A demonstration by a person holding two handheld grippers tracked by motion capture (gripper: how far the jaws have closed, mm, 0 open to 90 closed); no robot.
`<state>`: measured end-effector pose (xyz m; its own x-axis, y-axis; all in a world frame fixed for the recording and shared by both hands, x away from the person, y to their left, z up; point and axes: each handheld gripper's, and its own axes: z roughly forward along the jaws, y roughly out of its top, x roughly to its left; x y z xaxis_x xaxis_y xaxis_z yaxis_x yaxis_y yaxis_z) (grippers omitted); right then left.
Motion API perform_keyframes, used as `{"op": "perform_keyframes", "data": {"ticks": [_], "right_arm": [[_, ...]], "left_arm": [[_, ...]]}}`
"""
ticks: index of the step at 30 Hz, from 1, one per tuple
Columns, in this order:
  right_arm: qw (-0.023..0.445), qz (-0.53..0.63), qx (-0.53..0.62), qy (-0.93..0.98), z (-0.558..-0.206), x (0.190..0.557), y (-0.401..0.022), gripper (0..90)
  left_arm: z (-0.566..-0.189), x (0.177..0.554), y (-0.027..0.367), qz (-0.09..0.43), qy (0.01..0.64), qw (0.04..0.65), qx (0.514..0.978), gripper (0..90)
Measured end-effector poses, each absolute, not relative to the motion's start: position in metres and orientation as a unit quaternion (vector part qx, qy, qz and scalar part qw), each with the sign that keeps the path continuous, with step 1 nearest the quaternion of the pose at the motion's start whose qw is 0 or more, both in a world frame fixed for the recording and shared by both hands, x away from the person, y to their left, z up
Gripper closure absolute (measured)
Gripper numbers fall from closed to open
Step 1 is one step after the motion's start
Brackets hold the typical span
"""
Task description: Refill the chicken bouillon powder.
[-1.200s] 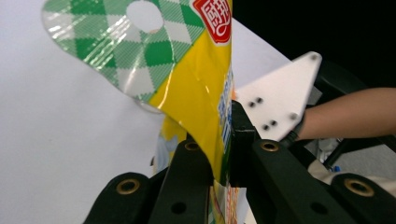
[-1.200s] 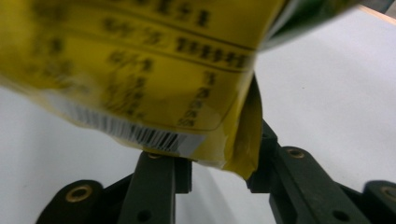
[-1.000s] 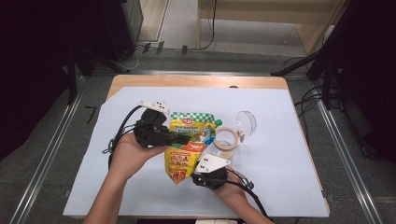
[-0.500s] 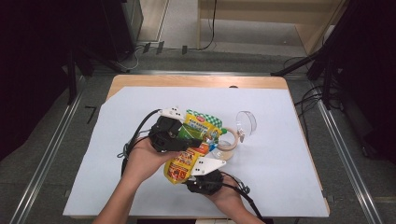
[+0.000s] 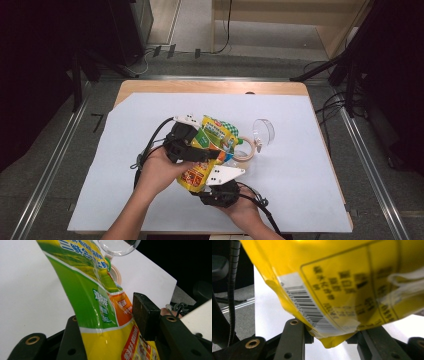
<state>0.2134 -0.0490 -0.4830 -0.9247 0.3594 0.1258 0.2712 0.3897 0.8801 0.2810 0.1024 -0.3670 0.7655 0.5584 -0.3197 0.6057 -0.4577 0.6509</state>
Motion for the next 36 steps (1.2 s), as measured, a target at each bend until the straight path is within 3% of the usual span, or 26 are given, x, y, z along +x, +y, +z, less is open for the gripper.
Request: {"op": "perform_keyframes", "data": {"ticks": [4,8,14,36], "right_arm": [[0.032,0.517,0.185,0.835,-0.483,0.212,-0.046,66.5],[0.03,0.516,0.179,0.837,-0.482,0.212,-0.044,65.1],[0.019,0.51,0.16,0.845,-0.468,0.222,-0.043,62.7],[0.01,0.537,0.193,0.821,-0.465,0.224,-0.04,64.1]], "left_arm": [[-0.37,0.286,0.098,-0.041,0.346,0.385,0.855,67.1],[-0.37,0.292,0.093,-0.034,0.351,0.371,0.859,67.9],[-0.364,0.31,0.087,-0.066,0.371,0.359,0.854,72.3],[-0.36,0.311,0.082,-0.074,0.37,0.365,0.851,68.7]]}}
